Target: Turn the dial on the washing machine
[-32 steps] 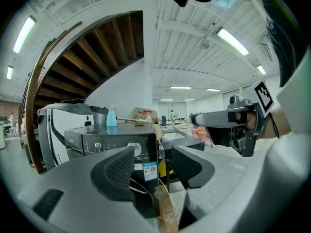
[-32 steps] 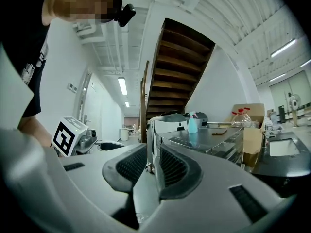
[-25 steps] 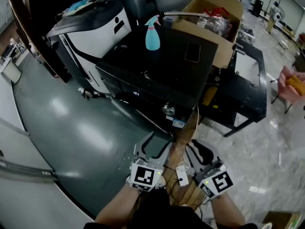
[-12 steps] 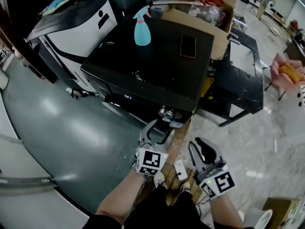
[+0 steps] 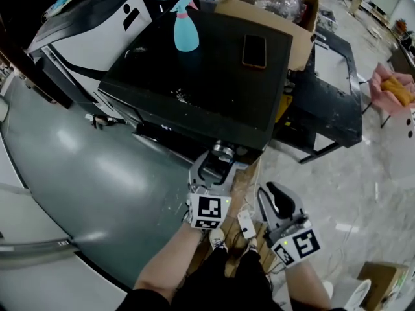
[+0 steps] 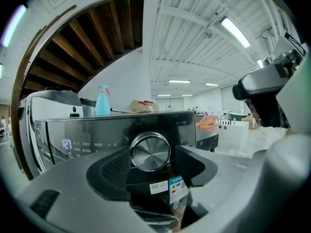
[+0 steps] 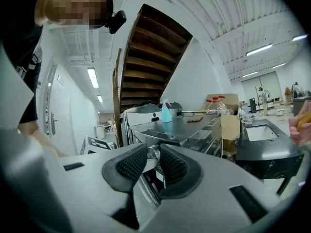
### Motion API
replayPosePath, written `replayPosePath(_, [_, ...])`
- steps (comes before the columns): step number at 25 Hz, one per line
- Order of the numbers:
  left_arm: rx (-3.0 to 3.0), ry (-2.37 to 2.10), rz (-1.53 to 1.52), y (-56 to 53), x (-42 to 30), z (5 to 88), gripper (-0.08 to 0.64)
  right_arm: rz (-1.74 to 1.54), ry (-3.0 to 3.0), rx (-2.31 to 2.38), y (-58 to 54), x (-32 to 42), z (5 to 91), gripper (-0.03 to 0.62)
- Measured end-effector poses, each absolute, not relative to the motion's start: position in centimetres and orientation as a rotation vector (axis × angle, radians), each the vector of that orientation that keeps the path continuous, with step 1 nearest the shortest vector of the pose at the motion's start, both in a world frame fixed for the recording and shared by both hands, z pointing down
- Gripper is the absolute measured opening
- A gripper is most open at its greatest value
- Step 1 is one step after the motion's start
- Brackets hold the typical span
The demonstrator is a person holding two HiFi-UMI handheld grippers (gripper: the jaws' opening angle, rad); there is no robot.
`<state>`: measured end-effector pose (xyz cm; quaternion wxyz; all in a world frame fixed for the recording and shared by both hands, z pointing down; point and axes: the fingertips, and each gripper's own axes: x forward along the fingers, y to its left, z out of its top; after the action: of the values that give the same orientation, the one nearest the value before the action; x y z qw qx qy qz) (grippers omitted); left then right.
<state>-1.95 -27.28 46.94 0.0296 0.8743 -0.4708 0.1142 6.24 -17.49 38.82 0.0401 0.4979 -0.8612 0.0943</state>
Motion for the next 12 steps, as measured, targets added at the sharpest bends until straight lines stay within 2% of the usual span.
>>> replayPosePath(12, [2.673,-1.490,0.379,-28.0,-1.6,47.8,0.281,0.325,-2.654,1.471,-17.7,5.2,39.7,0.080])
